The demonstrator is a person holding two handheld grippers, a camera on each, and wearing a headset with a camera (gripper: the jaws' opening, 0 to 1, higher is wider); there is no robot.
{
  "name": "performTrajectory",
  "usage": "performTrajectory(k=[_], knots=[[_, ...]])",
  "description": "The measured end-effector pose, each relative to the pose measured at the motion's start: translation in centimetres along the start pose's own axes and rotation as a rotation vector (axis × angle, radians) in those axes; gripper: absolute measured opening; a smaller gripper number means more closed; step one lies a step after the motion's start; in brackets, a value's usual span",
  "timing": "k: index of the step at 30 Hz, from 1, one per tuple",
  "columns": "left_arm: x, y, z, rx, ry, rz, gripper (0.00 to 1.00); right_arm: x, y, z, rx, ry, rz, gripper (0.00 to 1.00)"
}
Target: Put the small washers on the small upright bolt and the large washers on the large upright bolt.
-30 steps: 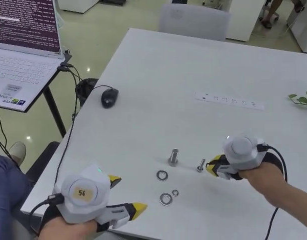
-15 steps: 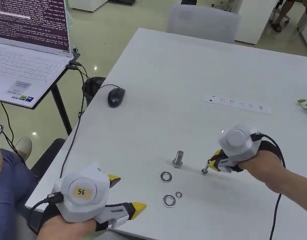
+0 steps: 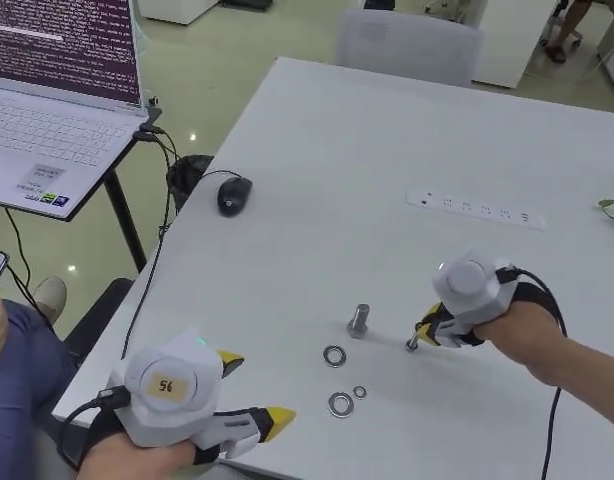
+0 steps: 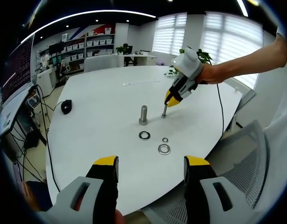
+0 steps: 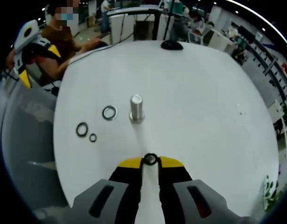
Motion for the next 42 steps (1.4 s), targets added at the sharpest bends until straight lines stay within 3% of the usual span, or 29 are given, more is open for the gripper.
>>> performTrajectory(k=[13, 25, 29, 38, 42], knots=[[0.0, 0.0, 0.0, 0.004, -0.002, 0.006, 0.56, 0.2, -1.4, 0.0, -0.024, 0.001, 0.053, 0.14], [0.2, 0.3, 0.3, -0.005, 0.003, 0.011, 0.56, 0.7, -3.9, 0.0, -0.046, 0.017, 0.118, 0.14], [0.3, 0.3, 0.3, -0.008, 0.006, 0.011, 0.56, 1.1, -4.5, 0.0, -0.048, -0.028, 0.132, 0.14], [0.3, 0.4, 0.3, -0.013, 0.005, 0.010, 0.55, 0.9, -4.4, 0.2, -0.052, -0.046, 0.113, 0.17], [0.1, 0.3, 0.2, -0.011, 0.002, 0.006, 0.56, 1.0, -3.5, -0.1, -0.035, -0.090, 0.066, 0.20]])
Point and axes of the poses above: the centre of the closed fingertips' face, and the gripper's own axes: y roughly backward along the fingers, z roughly to its left, x roughly out of its underside, the point moved 9 cm from there along y, roughly backward along the fingers, and after that the axes turned 5 degrees about -z, right-handed, at the moved point
